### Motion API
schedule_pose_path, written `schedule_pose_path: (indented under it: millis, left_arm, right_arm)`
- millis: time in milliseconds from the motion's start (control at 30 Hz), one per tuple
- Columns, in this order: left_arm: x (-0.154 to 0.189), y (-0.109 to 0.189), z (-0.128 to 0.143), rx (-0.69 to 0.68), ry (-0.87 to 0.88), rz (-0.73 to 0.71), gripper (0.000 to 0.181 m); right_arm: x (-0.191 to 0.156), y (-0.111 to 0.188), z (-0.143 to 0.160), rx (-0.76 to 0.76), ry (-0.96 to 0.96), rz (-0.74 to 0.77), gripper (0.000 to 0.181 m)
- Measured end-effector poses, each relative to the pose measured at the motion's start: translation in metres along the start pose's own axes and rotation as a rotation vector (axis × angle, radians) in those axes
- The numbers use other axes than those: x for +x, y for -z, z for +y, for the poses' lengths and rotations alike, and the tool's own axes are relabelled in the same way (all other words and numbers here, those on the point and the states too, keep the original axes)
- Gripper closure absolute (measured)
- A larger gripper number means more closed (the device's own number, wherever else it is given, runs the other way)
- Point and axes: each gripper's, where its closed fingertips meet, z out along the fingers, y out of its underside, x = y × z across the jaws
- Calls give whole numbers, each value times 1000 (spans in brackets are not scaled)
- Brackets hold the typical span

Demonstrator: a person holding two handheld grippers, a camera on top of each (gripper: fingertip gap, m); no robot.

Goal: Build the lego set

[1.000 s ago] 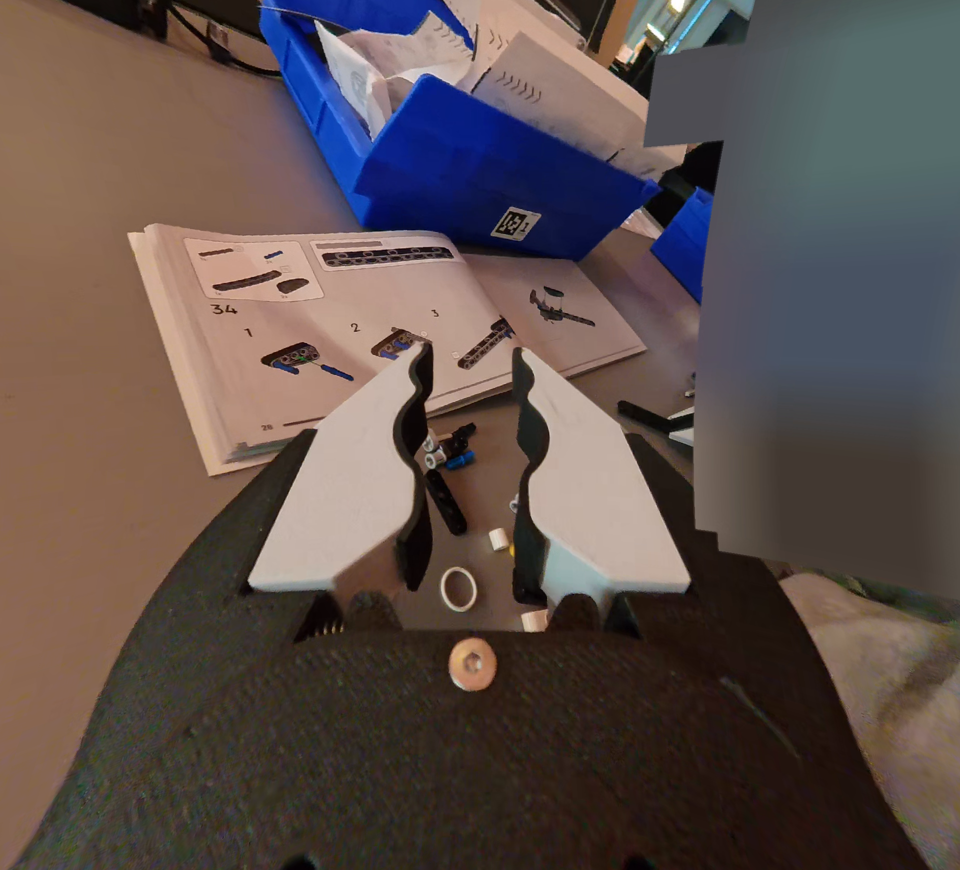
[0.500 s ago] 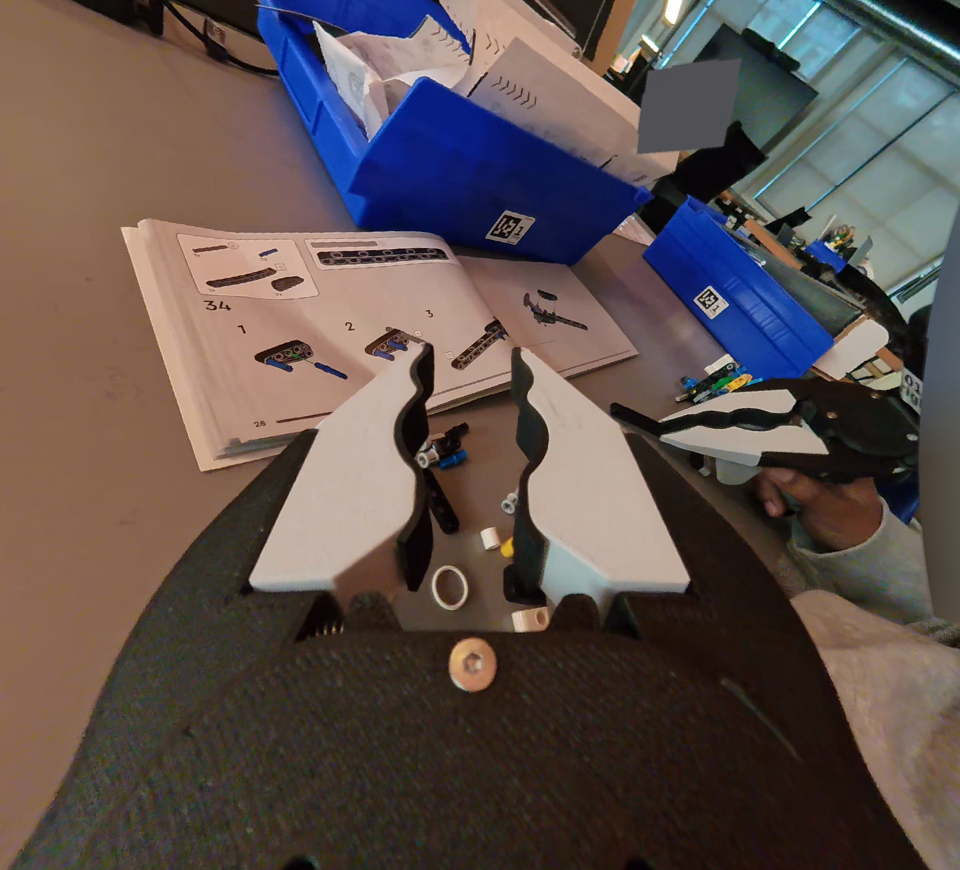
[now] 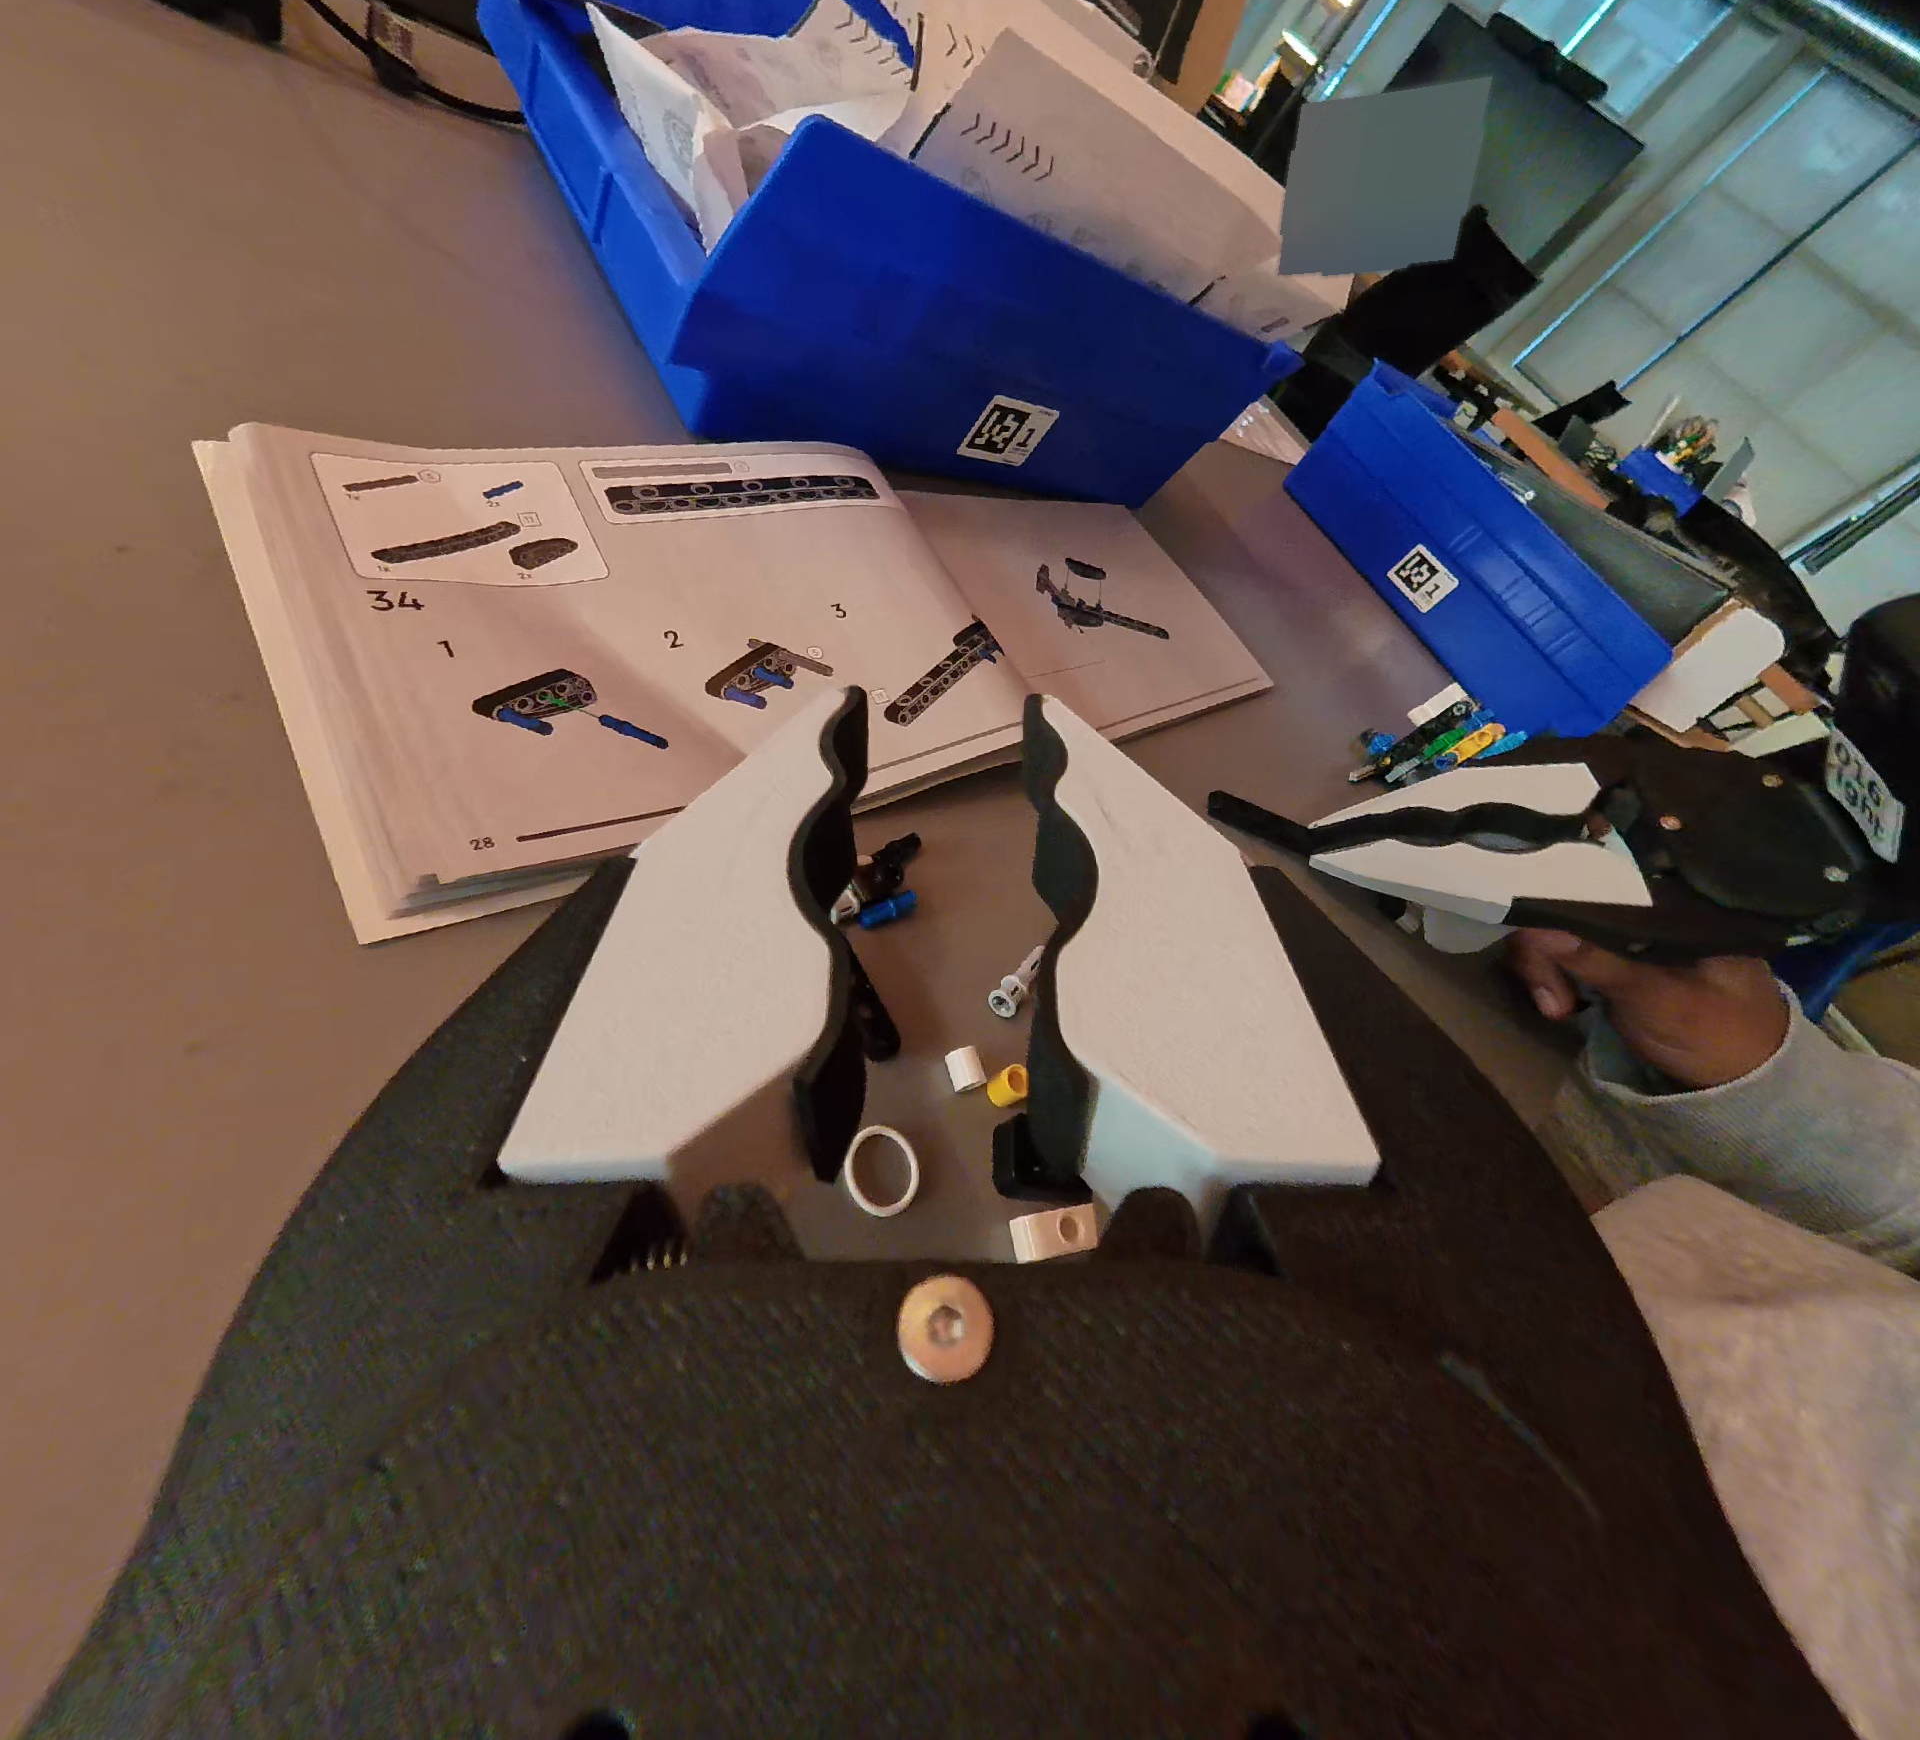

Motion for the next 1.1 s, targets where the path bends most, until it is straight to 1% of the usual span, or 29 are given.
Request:
schedule_pose_path:
  millis: [267,567,800,867,900,967,1033,1100]
  left_arm:
    - [1,-1,1,-6,10,11,154]
    - [1,-1,2,-8,22,17,154]
    - [2,-1,2,-11,23,19,154]
    - [3,-2,4,-21,-2,14,153]
    - [7,-3,5,-30,-28,26,153]
    - [31,-7,14,-76,-93,120,149]
    - [67,-12,34,-167,-147,258,144]
    - [97,-16,57,-250,-241,318,139]
  right_arm:
    - [0,-2,0,-13,46,33,175]
    - [0,-2,-1,-2,-4,-10,175]
    - [0,-3,-1,-4,3,-1,175]
    - [0,-3,-1,-4,4,0,175]
    - [0,-3,-1,-4,3,0,175]
    - [1,-3,-2,-4,-1,1,175]
    - [1,-4,-3,-4,-3,2,175]
    - [1,-4,-3,-5,-1,4,175]
